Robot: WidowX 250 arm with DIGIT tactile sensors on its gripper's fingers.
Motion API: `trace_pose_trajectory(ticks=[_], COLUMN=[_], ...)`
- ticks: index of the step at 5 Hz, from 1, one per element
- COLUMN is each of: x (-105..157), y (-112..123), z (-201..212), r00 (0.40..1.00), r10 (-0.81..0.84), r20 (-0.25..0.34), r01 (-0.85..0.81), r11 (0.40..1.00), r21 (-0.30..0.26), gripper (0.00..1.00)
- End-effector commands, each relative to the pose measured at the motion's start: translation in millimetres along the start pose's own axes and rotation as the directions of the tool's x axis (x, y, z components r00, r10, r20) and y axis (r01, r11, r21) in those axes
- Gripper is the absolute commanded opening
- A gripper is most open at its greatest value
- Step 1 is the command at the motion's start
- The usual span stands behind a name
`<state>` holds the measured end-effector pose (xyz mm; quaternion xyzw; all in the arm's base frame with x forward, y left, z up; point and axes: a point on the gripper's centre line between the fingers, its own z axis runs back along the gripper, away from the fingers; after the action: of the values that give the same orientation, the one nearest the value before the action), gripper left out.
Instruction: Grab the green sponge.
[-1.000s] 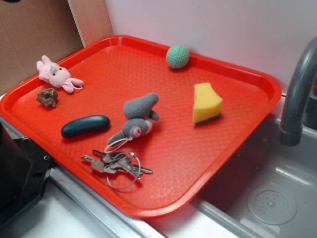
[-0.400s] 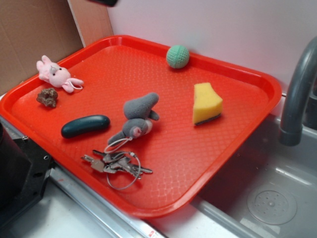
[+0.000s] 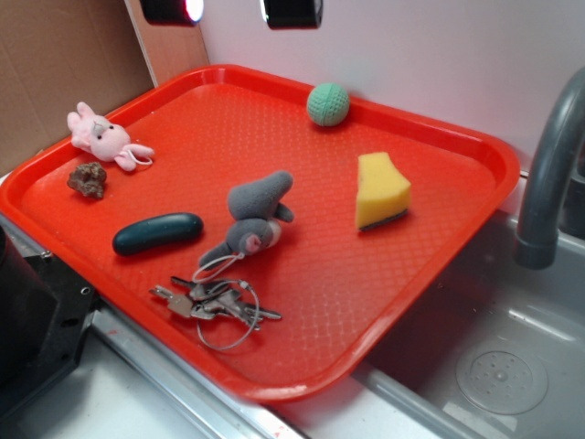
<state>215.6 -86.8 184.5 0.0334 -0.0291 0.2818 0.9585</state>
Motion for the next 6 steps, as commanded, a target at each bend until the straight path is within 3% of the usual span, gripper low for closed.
trace_pose_trajectory(ticks=[1,2,3,4,6], x=[10,20,24,31,43], y=[2,-14,-25,-40,-68], z=[10,-40,-59,-88,-120], r00=[1.000,0.995,0.986,0.991,0.994], r10=[0.015,0.099,0.150,0.131,0.106], r20=[0.021,0.028,0.077,0.039,-0.024], r01=[-0.014,-0.098,-0.147,-0.126,-0.108], r11=[0.999,0.995,0.988,0.986,0.991], r21=[-0.034,-0.029,-0.044,-0.109,-0.076], gripper=[1.00,1.00,1.00,1.00,1.00])
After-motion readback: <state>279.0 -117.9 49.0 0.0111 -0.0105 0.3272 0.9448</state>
